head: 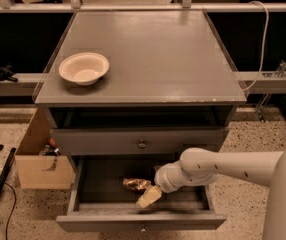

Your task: Pick orange can from middle drawer and place on counter

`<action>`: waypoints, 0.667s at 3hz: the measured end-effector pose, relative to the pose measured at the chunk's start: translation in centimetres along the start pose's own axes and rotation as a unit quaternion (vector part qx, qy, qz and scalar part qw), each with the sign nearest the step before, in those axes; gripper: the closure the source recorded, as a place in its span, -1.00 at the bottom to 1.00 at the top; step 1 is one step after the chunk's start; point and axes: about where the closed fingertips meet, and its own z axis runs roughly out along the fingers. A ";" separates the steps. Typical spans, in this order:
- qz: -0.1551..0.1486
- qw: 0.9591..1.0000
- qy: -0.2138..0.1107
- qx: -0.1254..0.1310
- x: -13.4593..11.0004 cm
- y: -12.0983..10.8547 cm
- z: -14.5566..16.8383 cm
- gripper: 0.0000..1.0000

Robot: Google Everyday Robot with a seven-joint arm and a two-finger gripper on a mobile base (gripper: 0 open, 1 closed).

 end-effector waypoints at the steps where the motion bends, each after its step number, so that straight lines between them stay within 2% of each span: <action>1: -0.004 1.000 0.003 0.012 -1.1 -1.7 -0.4 -1.00; 2: 0.004 1.000 0.005 0.030 -0.1 -3.4 0.3 -1.00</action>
Offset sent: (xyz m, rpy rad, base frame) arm 0.0467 -0.0263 -0.0272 -0.0601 -0.0524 -0.0904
